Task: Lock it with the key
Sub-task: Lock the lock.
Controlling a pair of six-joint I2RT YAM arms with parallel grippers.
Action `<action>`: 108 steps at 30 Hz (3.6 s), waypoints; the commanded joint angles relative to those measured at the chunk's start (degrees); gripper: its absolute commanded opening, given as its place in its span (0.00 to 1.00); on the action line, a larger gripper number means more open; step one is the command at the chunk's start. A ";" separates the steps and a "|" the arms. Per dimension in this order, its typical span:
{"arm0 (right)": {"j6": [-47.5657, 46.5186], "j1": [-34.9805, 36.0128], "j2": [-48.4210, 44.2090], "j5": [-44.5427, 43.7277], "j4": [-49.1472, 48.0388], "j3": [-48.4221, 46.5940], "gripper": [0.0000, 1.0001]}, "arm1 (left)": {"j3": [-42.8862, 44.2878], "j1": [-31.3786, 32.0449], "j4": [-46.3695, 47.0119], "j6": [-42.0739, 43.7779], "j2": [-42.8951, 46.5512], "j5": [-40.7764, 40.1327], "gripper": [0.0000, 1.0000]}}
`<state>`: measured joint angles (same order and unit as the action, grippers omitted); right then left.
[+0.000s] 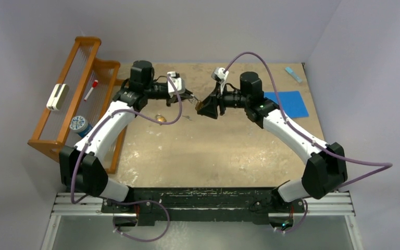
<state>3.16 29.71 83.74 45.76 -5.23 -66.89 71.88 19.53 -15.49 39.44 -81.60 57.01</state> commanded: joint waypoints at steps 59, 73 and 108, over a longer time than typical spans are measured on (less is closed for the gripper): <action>61.03 -8.95 28.08 22.20 -93.96 -25.32 0.73 | -21.61 3.33 74.41 -61.29 16.11 -36.36 0.00; 63.94 -8.18 29.02 23.36 -95.20 -29.36 0.54 | -20.28 3.39 75.95 -62.18 13.37 -35.39 0.00; 68.68 -10.86 24.46 26.59 -97.37 -22.30 0.00 | -20.48 3.34 62.25 -55.22 16.11 -29.58 0.61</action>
<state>71.92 20.27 113.58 71.94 -90.80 -92.31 49.76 22.90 51.20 -19.18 -69.45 25.21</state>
